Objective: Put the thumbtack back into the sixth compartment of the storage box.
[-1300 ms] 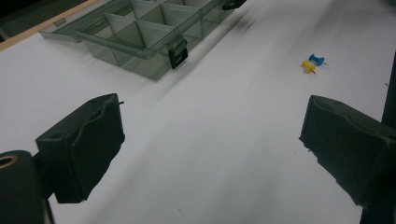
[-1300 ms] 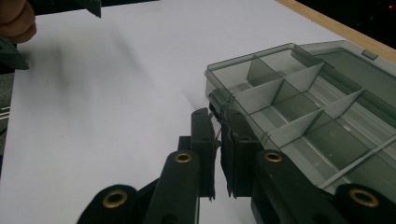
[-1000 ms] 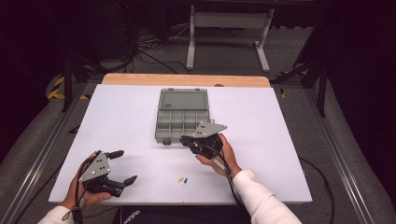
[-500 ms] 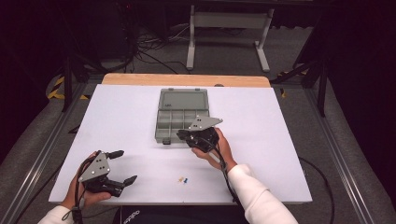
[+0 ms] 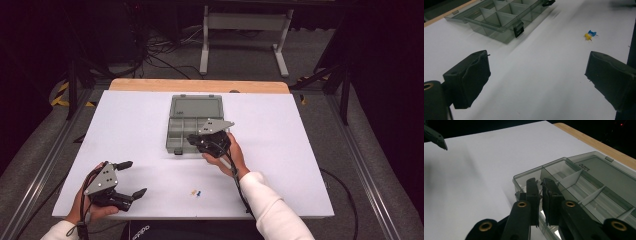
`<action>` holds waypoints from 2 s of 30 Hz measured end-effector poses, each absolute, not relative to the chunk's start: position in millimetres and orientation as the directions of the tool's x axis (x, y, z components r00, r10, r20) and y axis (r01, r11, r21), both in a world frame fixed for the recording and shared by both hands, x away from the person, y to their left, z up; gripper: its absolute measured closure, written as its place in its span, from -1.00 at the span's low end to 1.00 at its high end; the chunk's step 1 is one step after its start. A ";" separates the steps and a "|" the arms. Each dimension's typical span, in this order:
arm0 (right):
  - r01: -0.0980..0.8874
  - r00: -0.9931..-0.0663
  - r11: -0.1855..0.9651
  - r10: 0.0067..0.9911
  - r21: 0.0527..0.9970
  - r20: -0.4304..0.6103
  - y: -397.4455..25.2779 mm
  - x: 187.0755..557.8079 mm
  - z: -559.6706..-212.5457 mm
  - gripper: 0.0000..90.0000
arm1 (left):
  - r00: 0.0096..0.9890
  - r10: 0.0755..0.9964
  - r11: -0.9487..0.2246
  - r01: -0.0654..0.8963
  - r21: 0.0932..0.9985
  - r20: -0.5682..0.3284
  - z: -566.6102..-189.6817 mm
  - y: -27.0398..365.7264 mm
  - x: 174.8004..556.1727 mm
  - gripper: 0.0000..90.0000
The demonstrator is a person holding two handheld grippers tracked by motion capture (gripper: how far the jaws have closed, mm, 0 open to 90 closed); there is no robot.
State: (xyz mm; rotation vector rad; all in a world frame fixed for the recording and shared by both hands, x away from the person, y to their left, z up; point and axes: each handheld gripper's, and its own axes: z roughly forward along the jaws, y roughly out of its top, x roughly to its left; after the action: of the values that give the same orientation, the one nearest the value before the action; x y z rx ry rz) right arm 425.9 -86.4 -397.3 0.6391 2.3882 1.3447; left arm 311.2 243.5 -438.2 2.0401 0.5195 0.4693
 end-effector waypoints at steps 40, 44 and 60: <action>0.336 -0.802 0.480 0.597 0.811 -0.021 -71.8 459.2 -422.4 0.87 | 0.839 0.533 -0.461 0.174 0.870 0.114 -438.2 243.4 311.2 -0.86; 0.340 -0.804 0.494 0.594 0.800 -0.025 -72.8 459.1 -426.5 0.87 | 0.837 0.535 -0.462 0.175 0.870 0.115 -438.4 243.1 311.1 -0.86; 0.354 -0.806 0.505 0.592 0.787 -0.017 -72.7 456.8 -432.2 0.86 | 0.838 0.534 -0.460 0.177 0.870 0.111 -438.8 243.1 311.4 -0.86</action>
State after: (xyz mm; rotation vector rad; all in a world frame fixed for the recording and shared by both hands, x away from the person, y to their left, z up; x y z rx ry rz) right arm 456.8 -72.7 -432.2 0.7970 2.4669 1.1921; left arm 311.4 243.1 -438.8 2.0388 0.5216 0.4601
